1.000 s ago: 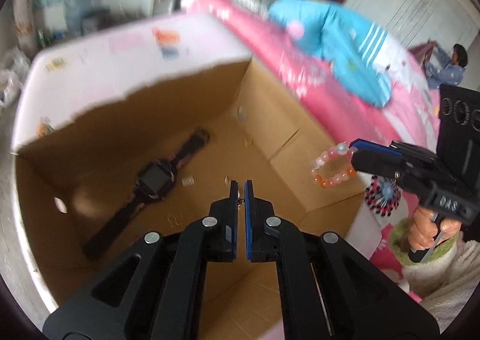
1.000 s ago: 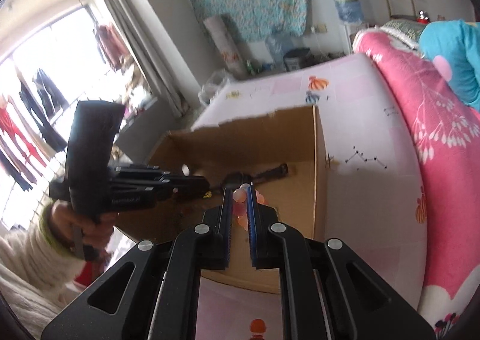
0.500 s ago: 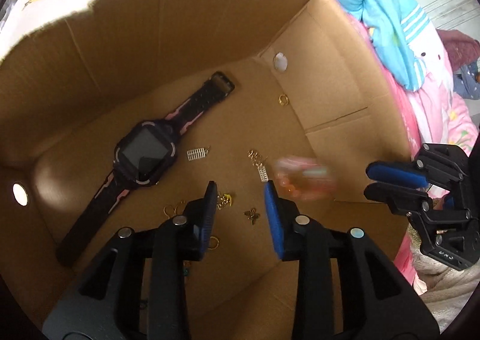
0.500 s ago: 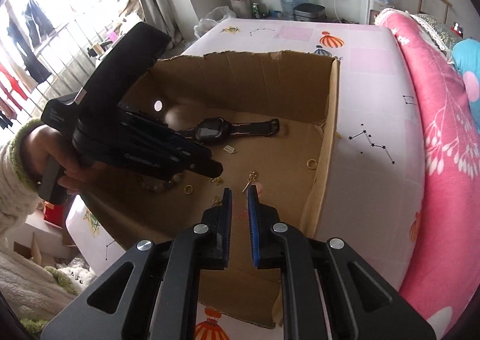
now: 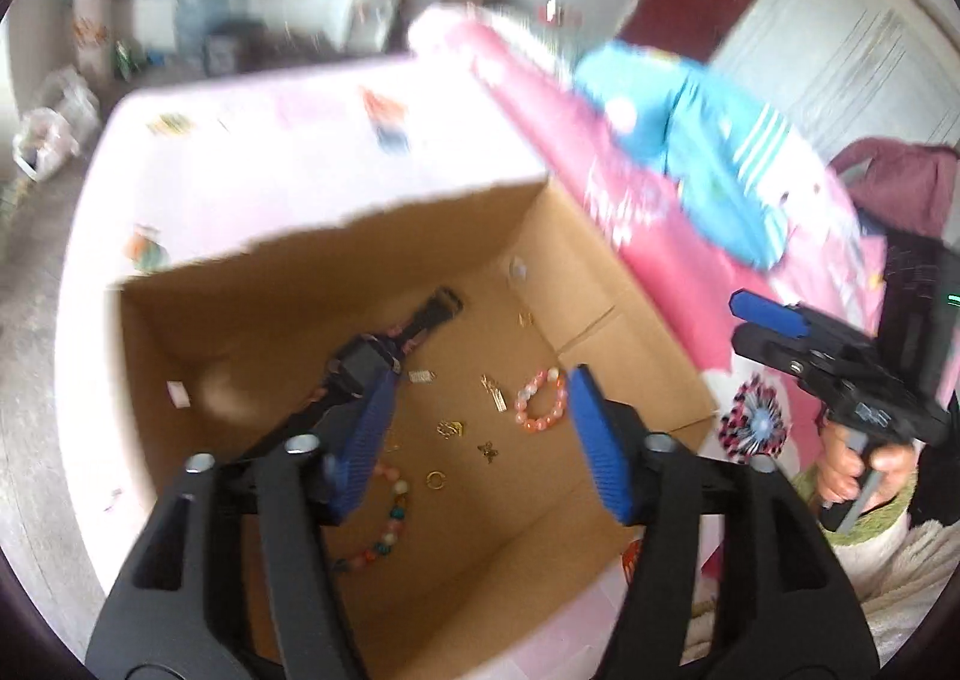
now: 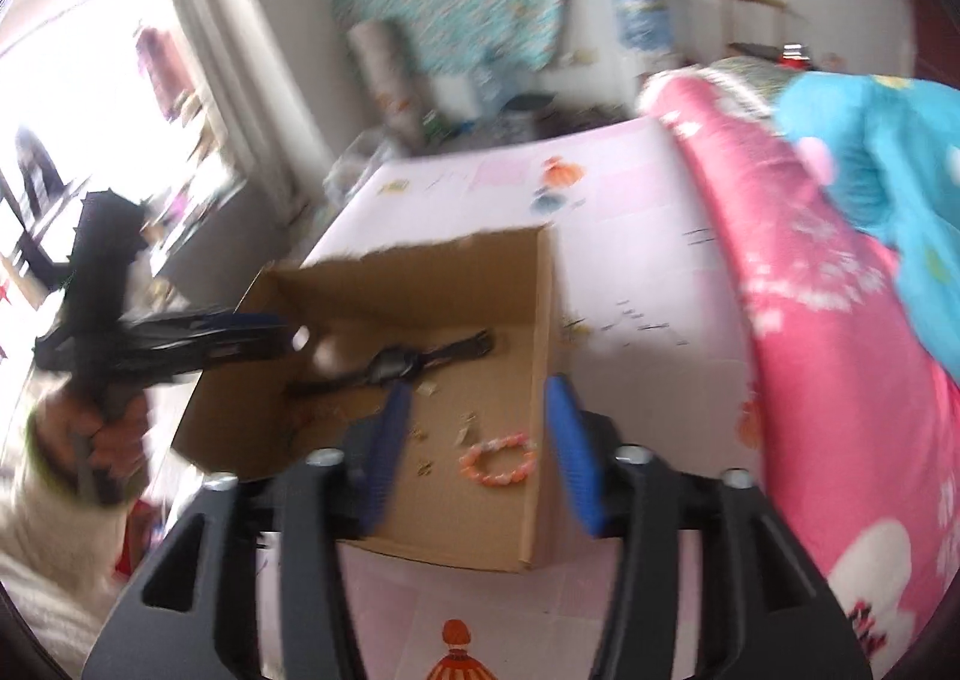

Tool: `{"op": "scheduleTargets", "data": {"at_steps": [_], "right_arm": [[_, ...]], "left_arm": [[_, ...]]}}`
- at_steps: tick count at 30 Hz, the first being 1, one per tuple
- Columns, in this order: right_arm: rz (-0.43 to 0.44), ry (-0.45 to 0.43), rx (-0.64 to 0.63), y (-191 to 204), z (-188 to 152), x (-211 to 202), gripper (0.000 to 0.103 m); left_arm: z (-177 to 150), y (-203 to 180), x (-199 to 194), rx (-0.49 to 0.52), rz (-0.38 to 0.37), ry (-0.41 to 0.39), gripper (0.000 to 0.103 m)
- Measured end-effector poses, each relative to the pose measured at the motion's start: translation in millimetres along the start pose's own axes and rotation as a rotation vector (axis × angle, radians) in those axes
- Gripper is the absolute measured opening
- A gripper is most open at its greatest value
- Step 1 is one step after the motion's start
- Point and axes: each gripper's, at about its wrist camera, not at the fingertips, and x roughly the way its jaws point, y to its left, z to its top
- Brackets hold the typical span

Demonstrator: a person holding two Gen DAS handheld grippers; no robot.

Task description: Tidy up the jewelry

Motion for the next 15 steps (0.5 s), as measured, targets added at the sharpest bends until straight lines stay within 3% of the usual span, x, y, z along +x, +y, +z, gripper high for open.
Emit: {"op": "scheduleTargets", "data": {"at_steps": [3,7,9,11,15], "right_arm": [[-0.021,0.006,0.080,-12.2,-10.6,-1.2,0.066],[0.001,0.094,0.188,-25.5,-27.7,19.9,0.069],[-0.007,0.130,0.203,-26.0,-34.2,32.7,0.069],[-0.005,0.156,0.231,-23.9,-40.7,44.4,0.069],[0.062,0.180,0.255,-9.8,-53.7,52.9,0.070]], "left_arm": [[-21.9,5.0,-46.6,-0.030,0.012,-0.142,0.087],[-51.9,26.8,-79.2,-0.122,0.067,-0.224,0.090],[-71.3,45.2,-77.3,-0.206,0.046,-0.226,0.090],[-89.7,64.2,-65.6,-0.302,0.026,-0.180,0.090],[-113.1,85.1,-38.5,-0.416,-0.078,-0.137,0.090]]}}
